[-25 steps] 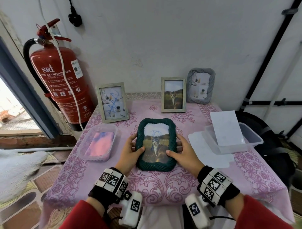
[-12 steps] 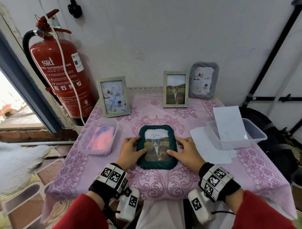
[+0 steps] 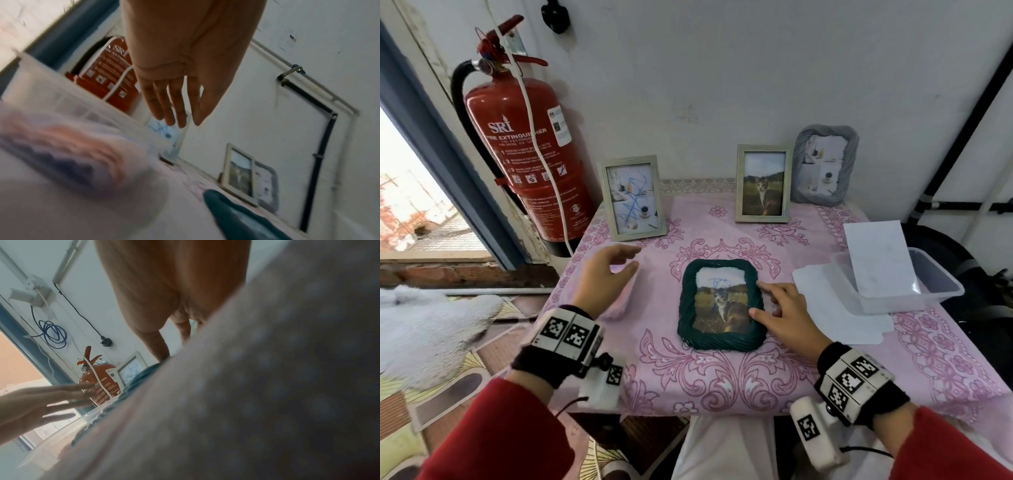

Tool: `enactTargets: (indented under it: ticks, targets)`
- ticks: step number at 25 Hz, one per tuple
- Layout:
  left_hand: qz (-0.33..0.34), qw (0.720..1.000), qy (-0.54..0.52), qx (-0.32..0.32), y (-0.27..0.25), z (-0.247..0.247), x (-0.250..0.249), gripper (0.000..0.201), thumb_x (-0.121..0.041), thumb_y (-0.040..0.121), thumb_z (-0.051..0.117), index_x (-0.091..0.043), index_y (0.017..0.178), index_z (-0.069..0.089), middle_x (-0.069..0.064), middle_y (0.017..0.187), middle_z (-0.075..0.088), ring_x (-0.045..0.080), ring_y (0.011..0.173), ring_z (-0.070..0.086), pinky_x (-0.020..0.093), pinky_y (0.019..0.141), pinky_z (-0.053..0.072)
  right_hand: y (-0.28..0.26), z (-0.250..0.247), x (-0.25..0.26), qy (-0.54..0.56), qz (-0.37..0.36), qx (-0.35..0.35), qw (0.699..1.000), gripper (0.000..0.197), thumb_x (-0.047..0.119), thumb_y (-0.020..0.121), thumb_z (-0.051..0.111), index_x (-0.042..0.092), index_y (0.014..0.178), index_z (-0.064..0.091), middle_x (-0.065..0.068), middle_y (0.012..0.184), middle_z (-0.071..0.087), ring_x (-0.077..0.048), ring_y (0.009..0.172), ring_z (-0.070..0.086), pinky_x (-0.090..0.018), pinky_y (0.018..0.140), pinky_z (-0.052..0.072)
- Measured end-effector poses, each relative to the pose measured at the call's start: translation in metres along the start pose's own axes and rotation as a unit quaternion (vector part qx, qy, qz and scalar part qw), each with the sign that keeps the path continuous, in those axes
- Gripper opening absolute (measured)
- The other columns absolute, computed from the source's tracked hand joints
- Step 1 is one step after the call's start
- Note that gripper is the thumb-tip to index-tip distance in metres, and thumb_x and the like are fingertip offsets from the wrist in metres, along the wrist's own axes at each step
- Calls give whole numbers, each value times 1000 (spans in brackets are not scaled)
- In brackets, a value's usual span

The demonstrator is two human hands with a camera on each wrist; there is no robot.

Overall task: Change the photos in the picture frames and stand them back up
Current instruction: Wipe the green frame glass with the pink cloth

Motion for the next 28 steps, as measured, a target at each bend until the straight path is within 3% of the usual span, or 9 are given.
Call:
enactTargets:
  ticks: [2,6,11,13,16,21,23,25,28]
  targets:
    - [-28,995,87,46,9,-13,19,35,-15,86,64,-12,121,61,6,121,63,20,107,57,28,94,42,-1,-1,1,-6,-3,1,1000,54,26,87,64,20,136,44,-3,120,37,-22,123,31,-32,110,28]
    - [-84,958,201,187,13,-12,46,56,-23,81,70,-16,133,50,9,133,52,25,115,53,31,99,39,-3,-3,3,-9,-11,5,1000,53,26,87,63,19,136,44,-5,122,39,-21,122,32,-25,104,27]
    - [-38,928,314,198,18,-7,50,53,-32,80,69,-25,129,53,7,113,49,23,108,50,30,96,36,-5,-2,6,-24,-16,3,1000,52,25,87,63,19,136,45,-7,125,40,-23,121,33,-24,103,27]
    - [-34,931,312,188,20,-7,49,45,-26,80,68,-24,124,58,6,106,55,23,104,53,29,91,38,-6,-3,7,-28,-17,4,999,52,26,88,63,19,136,44,-7,125,40,-23,121,33,-24,102,27]
    - [-34,954,272,120,17,-10,46,32,-13,79,63,-19,111,67,7,104,68,23,96,60,27,82,42,-7,-3,8,-32,-16,5,999,52,26,88,62,18,136,44,-7,125,40,-23,121,33,-22,101,27]
    - [-31,979,196,39,13,-22,31,33,-10,84,60,-13,116,65,10,105,69,25,91,63,31,83,48,-7,-3,9,-28,-16,5,999,51,26,88,62,19,136,45,-6,125,39,-22,122,32,-19,97,25]
    - [0,984,180,-16,12,-28,12,34,-8,86,59,-11,120,62,12,110,64,27,92,61,36,83,49,-8,-3,9,-30,-17,5,999,51,26,88,62,19,135,45,-6,125,39,-22,121,32,-19,98,25]
    - [60,982,170,-56,10,-29,-16,35,-9,86,59,-11,121,61,12,110,60,25,92,58,31,82,45,-9,-3,9,-30,-18,5,999,51,26,88,62,19,135,45,-5,124,39,-21,121,31,-21,100,27]
    - [112,986,120,-23,4,-12,-55,37,-14,86,61,-14,122,60,4,107,57,18,91,58,27,82,46,-9,-3,9,-33,-20,1,999,51,26,88,62,18,135,45,-5,124,40,-22,121,32,-28,106,30]
Point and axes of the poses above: each hand's wrist, its own y-axis towards the middle knuckle, its own z-axis out of the palm, x = y × z, the point moved 3 cm from there along y, towards the middle knuckle
